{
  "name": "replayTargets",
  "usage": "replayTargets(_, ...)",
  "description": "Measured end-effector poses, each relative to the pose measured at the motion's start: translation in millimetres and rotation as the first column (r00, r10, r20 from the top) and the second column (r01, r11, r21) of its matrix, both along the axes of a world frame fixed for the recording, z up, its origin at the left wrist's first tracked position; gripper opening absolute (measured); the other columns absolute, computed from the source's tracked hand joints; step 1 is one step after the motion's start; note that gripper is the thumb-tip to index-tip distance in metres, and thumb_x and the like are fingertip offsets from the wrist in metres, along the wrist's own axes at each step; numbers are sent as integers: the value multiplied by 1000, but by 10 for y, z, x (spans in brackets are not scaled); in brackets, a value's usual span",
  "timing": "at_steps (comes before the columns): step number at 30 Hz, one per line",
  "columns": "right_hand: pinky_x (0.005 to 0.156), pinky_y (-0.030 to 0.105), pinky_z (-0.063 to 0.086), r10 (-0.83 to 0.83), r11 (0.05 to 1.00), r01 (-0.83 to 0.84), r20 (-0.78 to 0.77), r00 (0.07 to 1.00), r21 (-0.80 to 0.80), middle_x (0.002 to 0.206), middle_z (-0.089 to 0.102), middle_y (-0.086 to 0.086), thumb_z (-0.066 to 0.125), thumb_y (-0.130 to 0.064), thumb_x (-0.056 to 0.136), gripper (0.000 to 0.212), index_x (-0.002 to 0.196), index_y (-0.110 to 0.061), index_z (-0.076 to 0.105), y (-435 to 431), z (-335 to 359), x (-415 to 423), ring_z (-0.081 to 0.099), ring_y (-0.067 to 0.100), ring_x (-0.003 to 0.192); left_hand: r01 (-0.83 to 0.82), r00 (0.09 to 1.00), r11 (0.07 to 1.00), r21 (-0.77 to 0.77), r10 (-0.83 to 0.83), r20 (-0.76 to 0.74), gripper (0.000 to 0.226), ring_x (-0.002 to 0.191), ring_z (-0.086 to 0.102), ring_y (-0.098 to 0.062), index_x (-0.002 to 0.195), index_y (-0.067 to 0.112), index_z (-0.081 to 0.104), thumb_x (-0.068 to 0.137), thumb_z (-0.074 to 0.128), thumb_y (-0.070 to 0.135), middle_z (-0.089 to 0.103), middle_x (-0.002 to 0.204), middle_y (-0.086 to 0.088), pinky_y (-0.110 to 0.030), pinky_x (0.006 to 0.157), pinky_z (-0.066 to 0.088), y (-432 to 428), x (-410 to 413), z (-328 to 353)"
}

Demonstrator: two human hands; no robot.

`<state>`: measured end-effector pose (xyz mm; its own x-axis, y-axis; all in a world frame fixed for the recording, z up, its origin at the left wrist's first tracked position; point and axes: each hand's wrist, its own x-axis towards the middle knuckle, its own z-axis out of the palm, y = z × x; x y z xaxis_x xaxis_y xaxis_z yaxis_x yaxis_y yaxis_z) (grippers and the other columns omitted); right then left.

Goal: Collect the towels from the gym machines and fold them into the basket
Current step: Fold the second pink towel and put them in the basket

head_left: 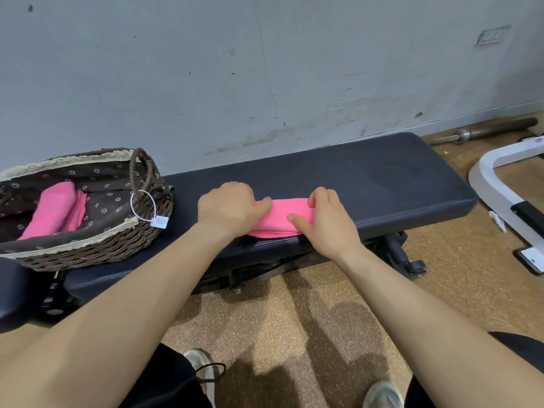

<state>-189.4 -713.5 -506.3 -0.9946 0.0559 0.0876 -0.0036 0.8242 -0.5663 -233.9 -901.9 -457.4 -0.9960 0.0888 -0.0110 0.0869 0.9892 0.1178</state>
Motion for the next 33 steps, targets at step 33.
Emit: replayTargets(33, 108, 47, 31, -65, 930, 76, -44, 997, 359, 149, 42, 1, 24, -49, 103, 45, 135, -35, 52, -38, -254, -380, 38, 29, 132, 54, 985, 971, 234, -13, -170, 24, 114, 47, -24, 101, 26, 63, 96, 46, 42, 54, 121, 3, -42, 96, 38, 208, -366, -717)
